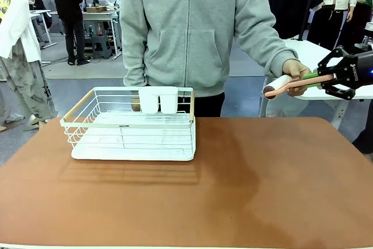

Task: Clean the table.
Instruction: Pick up the Lint Roller when the human hands it over, then clean the table with the Lint Roller when the human lifts the Dish drying rack.

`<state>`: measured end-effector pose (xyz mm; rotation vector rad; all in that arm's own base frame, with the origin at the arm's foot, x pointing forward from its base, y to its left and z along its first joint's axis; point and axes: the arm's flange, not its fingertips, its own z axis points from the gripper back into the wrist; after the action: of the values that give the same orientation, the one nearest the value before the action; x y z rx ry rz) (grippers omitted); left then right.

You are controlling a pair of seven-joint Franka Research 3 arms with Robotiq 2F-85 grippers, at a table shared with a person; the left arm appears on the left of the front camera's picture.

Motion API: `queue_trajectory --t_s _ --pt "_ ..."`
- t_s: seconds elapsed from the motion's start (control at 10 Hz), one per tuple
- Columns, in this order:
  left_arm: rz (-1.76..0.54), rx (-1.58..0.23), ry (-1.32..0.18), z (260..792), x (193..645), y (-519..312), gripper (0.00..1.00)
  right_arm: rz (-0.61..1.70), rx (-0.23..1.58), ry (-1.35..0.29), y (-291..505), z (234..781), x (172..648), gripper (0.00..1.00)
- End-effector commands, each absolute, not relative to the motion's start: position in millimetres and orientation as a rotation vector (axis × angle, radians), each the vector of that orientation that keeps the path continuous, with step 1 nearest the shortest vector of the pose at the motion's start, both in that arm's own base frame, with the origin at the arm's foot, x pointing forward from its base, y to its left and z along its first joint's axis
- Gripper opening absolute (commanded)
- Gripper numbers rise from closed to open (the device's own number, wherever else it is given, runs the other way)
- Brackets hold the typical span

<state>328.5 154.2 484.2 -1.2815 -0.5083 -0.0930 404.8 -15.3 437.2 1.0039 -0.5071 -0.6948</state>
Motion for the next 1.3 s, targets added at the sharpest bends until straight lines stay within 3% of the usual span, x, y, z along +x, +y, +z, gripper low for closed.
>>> queue_trajectory --t_s 0.0,1.2 --pt "-0.104 -1.306 -0.528 486.5 326.7 154.3 1.0 -0.692 1.003 -0.507 -14.4 437.5 404.9 0.03" --pt "-0.104 -1.306 -0.528 486.5 326.7 154.3 1.0 -0.692 1.003 -0.507 -14.4 437.5 404.9 0.03"
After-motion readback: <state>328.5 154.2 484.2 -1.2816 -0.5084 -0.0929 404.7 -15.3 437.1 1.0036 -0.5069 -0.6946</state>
